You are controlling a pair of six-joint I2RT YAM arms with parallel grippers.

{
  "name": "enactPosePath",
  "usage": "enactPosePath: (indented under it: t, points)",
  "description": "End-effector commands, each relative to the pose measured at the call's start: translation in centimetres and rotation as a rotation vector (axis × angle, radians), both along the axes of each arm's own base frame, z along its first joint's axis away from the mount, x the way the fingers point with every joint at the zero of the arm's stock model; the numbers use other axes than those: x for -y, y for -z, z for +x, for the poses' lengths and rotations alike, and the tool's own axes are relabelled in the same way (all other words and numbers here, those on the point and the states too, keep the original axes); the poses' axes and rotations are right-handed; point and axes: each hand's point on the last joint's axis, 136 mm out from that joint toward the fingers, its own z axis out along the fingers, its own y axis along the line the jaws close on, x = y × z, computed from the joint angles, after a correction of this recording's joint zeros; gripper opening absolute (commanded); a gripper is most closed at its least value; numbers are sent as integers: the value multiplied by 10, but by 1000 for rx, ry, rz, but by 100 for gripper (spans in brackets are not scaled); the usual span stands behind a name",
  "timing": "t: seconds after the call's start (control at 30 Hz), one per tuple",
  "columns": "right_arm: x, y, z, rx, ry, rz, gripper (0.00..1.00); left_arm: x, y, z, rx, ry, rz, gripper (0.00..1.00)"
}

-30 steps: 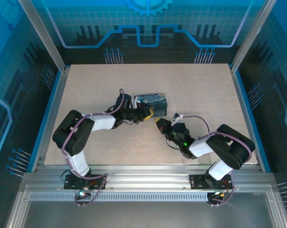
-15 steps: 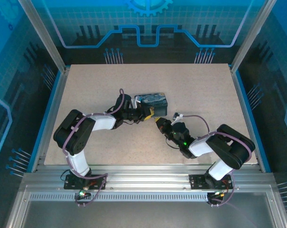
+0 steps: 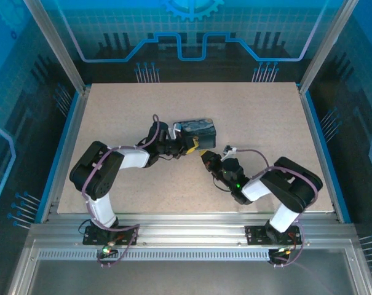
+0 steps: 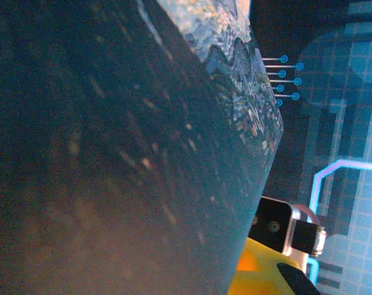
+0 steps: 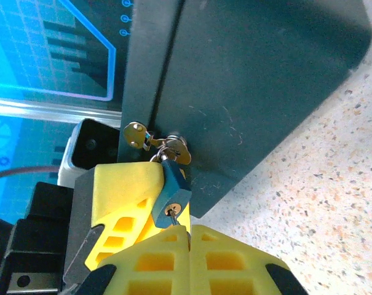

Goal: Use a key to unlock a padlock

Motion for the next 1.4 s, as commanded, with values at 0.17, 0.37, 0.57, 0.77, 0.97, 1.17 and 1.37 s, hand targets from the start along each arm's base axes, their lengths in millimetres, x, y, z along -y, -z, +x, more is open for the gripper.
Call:
enactPosePath:
  t: [0.17,0.37,0.57,0.77,0.97,1.17,1.37]
  points:
    - [-23,4,8,-60,24,221,0,8,-12,-11,7,54,-64,0]
    - [-29,-3,11,-90,43,305,0,8,-14,-11,12,55,-72,0]
    - [-32,-7,15,-91,52,335,0,9,-18,-13,19,64,-81,0]
    - [-31,-8,27,-65,28,305,0,11,-23,-21,32,90,-98,0]
    - [-40,-11,36,-75,-33,329,0,18,-22,-34,24,147,-103,0]
    - [-38,-24,39,-48,-41,328,0,23,-20,-40,20,170,-101,0]
    - [-35,-18,34,-65,-52,300,0,25,-21,-43,21,189,-88,0]
